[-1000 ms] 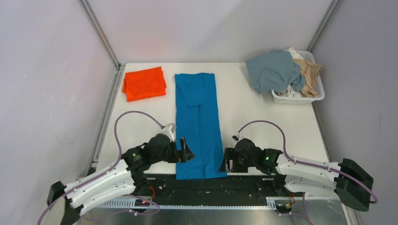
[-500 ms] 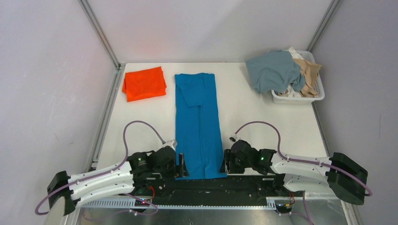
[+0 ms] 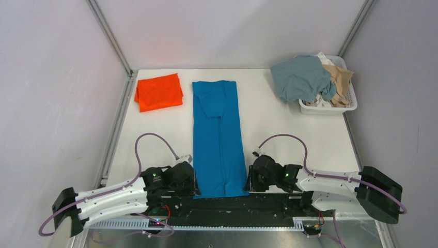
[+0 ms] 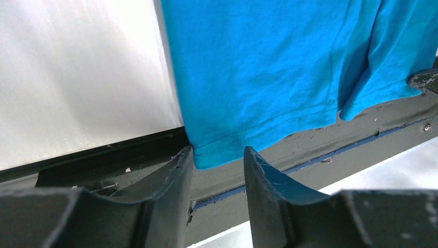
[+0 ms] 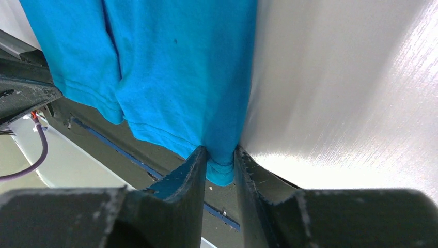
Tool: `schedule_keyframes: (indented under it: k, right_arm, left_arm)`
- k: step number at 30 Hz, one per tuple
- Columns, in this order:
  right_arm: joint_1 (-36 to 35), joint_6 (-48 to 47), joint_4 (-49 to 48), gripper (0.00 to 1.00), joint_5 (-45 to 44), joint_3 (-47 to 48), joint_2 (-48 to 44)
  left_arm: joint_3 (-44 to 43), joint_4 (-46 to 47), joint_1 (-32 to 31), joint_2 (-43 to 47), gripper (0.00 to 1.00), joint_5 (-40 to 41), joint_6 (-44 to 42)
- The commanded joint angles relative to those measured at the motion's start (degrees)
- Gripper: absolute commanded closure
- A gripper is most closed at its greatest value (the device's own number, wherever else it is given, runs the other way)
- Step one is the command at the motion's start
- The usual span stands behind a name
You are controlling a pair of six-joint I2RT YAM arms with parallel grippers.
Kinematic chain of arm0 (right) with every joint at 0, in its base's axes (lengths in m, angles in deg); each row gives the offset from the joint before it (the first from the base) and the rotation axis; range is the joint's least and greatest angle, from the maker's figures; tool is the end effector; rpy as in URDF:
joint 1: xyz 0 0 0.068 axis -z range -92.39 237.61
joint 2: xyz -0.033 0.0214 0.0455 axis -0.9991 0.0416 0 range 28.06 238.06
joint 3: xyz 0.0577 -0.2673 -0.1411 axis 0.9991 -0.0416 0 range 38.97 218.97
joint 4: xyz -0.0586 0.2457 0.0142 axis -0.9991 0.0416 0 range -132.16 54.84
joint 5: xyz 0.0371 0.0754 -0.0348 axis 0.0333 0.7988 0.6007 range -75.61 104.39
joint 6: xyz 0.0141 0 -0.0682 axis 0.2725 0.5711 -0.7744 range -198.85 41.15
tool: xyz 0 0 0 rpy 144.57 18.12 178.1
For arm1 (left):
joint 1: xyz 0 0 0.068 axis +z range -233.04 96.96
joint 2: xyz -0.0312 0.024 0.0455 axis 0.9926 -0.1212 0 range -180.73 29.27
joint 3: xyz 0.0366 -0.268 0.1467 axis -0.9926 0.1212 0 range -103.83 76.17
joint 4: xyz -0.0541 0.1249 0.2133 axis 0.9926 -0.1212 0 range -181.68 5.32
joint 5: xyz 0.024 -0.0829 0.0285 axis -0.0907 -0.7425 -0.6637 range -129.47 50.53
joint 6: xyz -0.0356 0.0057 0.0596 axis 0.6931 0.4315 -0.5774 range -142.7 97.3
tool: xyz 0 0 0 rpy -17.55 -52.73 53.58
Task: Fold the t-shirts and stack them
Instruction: Grab the bottom of the folded rectangular tshirt with both arms
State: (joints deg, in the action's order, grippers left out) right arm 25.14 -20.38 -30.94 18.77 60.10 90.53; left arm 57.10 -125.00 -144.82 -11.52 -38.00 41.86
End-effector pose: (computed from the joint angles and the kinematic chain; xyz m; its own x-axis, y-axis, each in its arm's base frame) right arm 0.0783 0.1594 0.1650 -0.9639 -0.0105 -0.2661 -0.1607 0.8197 0.5498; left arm 0.0466 -0.0835 0.1625 -0.9697 -0.1021 -0.2220 -0.0011 0.9104 -0.4137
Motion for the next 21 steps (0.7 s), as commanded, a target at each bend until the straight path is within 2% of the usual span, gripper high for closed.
schedule_keyframes:
  k: [1, 11, 14, 17, 21]
  right_arm:
    - [-0.4, 0.59, -1.02, 0.7, -1.31, -0.47, 0.43]
    - [-0.43, 0.8, -1.79, 0.73, -1.18, -0.47, 0.1]
    - [-0.44, 0.6, -2.23, 0.75, -0.85, -0.4, 0.18]
    - [-0.45, 0.03, -2.72, 0.78, -0.43, -0.4, -0.28]
    - [-0.41, -1.29, -1.79, 0.89, -0.92, 0.38, -3.19]
  left_arm:
    - [0.52, -1.08, -0.45, 0.78, 0.56, 1.42, 2.79]
    - [1.51, 2.09, -0.45, -2.24, 0.76, 0.33, 2.26]
    - [1.78, 3.33, -0.51, -2.71, 0.97, 0.49, 2.23]
    - [0.84, 3.77, -0.45, -1.57, 1.0, 0.46, 1.14]
    - [-1.44, 3.76, -0.47, 2.19, 1.0, 1.58, -0.31]
